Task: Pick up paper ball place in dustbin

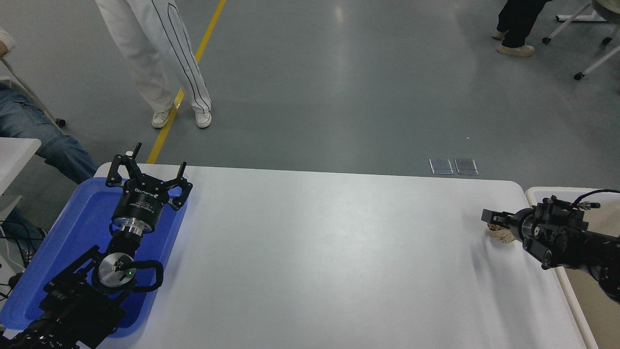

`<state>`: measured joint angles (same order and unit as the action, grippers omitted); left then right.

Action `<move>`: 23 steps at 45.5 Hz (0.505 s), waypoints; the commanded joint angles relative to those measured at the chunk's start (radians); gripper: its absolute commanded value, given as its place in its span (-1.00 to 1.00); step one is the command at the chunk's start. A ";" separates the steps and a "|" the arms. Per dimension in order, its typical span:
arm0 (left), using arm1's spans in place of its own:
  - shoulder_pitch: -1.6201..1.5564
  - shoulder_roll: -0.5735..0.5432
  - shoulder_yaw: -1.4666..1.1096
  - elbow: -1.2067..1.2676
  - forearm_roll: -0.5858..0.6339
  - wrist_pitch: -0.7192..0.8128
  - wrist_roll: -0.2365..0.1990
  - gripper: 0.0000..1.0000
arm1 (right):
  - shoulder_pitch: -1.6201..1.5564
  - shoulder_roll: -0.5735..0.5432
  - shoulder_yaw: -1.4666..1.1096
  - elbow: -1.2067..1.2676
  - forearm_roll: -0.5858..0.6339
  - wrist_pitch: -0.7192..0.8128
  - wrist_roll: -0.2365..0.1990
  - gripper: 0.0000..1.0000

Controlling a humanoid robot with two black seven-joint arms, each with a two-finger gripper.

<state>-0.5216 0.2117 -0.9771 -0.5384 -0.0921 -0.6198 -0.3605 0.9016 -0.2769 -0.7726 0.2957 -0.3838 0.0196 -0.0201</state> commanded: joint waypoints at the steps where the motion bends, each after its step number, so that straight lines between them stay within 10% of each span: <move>1: 0.000 0.000 0.000 0.000 0.000 0.000 0.000 1.00 | -0.027 0.008 0.032 -0.009 0.005 -0.032 -0.001 0.98; 23: 0.000 0.000 0.000 0.000 0.000 0.000 0.000 1.00 | -0.056 0.027 0.038 -0.010 0.005 -0.127 -0.003 0.90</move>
<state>-0.5216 0.2117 -0.9771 -0.5381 -0.0920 -0.6198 -0.3605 0.8549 -0.2614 -0.7412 0.2862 -0.3791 -0.0840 -0.0226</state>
